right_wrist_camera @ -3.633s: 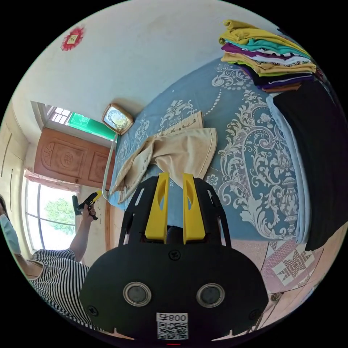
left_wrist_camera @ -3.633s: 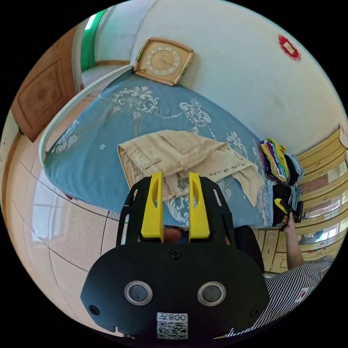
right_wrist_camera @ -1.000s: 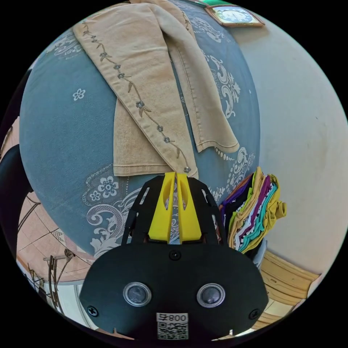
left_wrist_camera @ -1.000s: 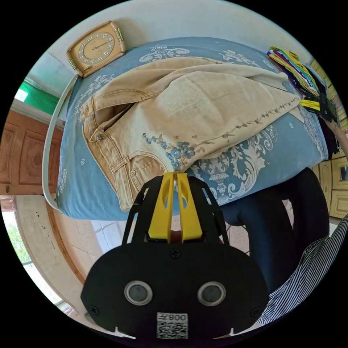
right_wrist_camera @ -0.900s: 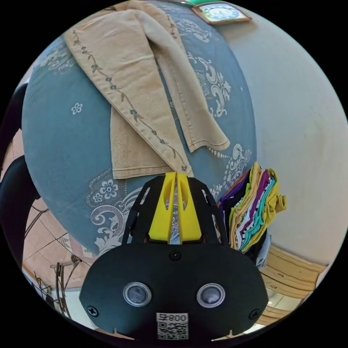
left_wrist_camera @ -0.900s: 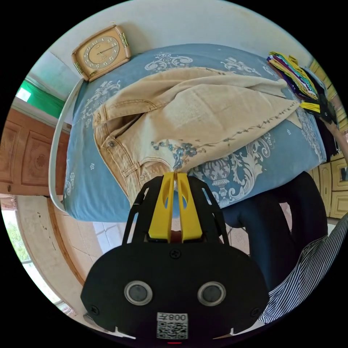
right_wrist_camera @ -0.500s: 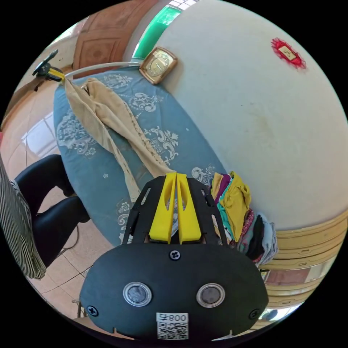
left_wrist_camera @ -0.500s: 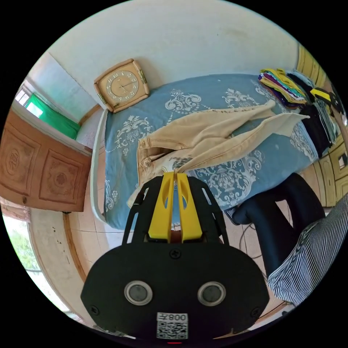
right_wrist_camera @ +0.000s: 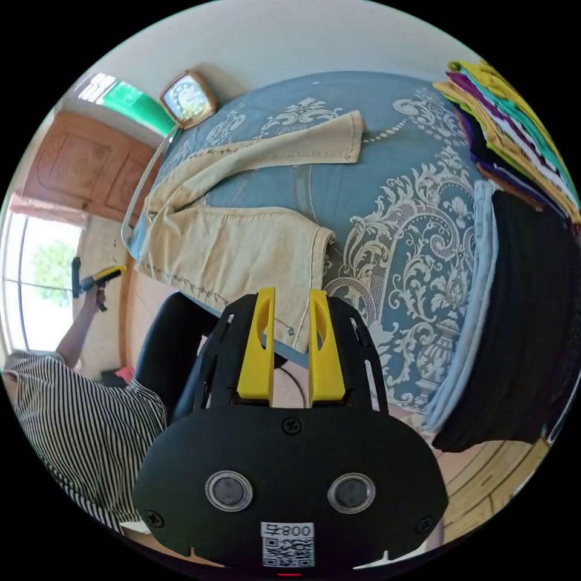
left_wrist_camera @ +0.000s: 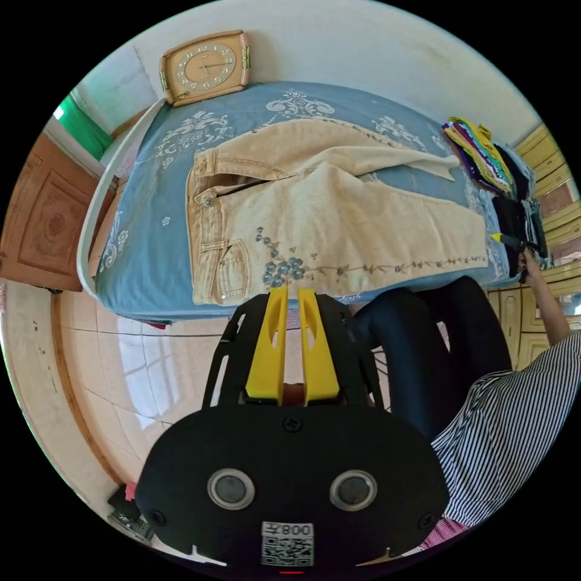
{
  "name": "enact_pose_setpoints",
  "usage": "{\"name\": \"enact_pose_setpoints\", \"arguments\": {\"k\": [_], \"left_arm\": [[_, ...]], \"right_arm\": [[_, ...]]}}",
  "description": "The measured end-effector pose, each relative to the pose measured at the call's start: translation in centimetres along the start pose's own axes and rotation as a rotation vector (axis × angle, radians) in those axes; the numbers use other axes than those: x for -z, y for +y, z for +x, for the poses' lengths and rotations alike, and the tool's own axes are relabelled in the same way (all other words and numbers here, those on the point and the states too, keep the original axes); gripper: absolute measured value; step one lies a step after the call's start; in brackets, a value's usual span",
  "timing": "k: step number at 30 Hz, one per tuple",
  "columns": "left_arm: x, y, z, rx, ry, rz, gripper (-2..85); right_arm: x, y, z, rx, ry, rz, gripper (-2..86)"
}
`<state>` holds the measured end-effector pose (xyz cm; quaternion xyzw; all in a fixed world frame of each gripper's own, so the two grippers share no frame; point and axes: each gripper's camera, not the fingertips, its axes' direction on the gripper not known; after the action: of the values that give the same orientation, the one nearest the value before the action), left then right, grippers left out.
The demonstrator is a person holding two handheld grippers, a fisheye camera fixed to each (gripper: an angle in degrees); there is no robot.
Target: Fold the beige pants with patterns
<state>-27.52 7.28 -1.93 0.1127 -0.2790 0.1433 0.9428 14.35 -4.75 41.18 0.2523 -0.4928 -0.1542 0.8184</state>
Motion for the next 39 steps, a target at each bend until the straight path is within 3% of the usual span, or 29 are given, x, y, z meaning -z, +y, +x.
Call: {"name": "enact_pose_setpoints", "arguments": {"k": [6,8,12,16,19,22,24,27,31,34,39], "left_arm": [[-3.4,-8.0,5.4,-0.151,0.142,0.027,2.8],[-5.3,-11.4,7.7,-0.176,0.196,0.036,3.0],[-8.5,-15.7,10.9,-0.228,0.187,-0.037,3.2],[-9.3,-17.6,12.8,-0.286,0.173,-0.071,2.9],[-9.4,-18.2,13.2,-0.286,0.217,-0.068,2.9],[-9.8,-18.9,13.4,-0.260,0.256,-0.083,3.0],[-8.9,-19.3,13.3,-0.245,0.250,-0.055,3.3],[-6.3,-20.3,12.4,-0.235,0.234,0.033,4.4],[-3.0,-22.8,9.1,-0.125,0.147,0.159,6.1],[-1.5,-25.3,6.5,-0.051,0.059,0.200,7.1],[-0.7,-31.2,4.8,-0.057,-0.068,0.163,9.1]], "right_arm": [[2.0,-4.0,5.3,-0.173,-0.036,0.080,10.4],[1.9,-5.8,6.8,-0.217,-0.138,0.067,10.4],[1.7,-7.0,8.0,-0.264,-0.210,0.034,6.7],[8.3,-5.1,4.1,-0.056,-0.279,0.221,3.0],[12.4,-2.8,0.3,0.095,-0.103,0.272,2.5],[9.3,-3.4,3.3,-0.002,0.055,0.119,3.2],[7.2,-4.1,6.9,-0.143,0.047,0.017,4.5],[8.3,-4.7,9.1,-0.216,-0.023,0.076,7.5],[12.5,-6.4,8.6,-0.267,0.056,0.233,5.1],[14.6,-8.6,8.0,-0.220,0.043,0.346,6.0],[12.6,-17.0,5.8,-0.094,0.096,0.256,8.8]]}}
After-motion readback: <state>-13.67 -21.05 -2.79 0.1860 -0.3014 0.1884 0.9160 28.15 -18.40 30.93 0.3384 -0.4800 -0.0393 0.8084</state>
